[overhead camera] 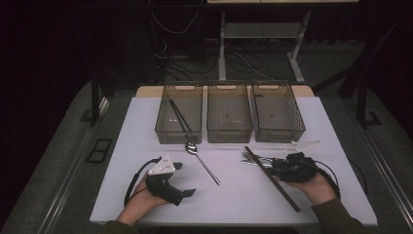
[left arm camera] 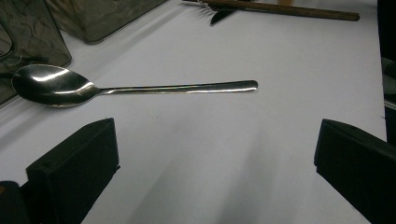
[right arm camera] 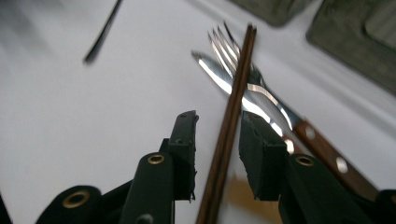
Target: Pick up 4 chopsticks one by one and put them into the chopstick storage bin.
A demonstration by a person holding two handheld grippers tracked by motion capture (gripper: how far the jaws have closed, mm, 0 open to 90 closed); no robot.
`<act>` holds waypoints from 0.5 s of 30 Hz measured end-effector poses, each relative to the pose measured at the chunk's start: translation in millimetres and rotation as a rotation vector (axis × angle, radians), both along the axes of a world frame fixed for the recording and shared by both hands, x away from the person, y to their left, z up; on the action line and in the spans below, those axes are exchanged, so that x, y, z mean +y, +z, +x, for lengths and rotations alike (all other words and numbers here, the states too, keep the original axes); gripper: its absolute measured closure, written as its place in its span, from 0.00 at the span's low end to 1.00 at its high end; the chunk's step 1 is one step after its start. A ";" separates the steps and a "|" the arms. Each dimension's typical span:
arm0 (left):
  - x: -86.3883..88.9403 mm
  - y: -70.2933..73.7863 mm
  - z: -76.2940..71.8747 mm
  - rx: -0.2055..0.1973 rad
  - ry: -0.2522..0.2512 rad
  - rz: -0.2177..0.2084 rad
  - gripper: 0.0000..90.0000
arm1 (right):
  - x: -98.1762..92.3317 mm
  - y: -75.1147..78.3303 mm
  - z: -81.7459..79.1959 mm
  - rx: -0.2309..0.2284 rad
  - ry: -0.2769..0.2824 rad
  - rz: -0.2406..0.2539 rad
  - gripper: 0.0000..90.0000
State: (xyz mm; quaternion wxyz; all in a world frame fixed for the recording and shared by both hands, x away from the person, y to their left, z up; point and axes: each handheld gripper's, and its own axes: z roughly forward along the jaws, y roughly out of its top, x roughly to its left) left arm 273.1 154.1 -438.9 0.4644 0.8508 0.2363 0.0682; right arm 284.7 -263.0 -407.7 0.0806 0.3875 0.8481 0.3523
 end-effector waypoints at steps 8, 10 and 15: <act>-0.3 -0.2 0.1 0.000 0.003 0.003 0.00 | -24.2 -12.0 -28.6 0.037 -0.021 -0.045 0.82; -0.2 0.0 0.1 -0.001 0.003 0.006 0.00 | -27.1 -15.7 -33.8 0.047 -0.026 -0.058 0.84; -0.3 -0.1 0.2 -0.005 0.000 0.009 0.00 | -30.3 -20.6 -37.5 0.056 -0.027 -0.065 0.86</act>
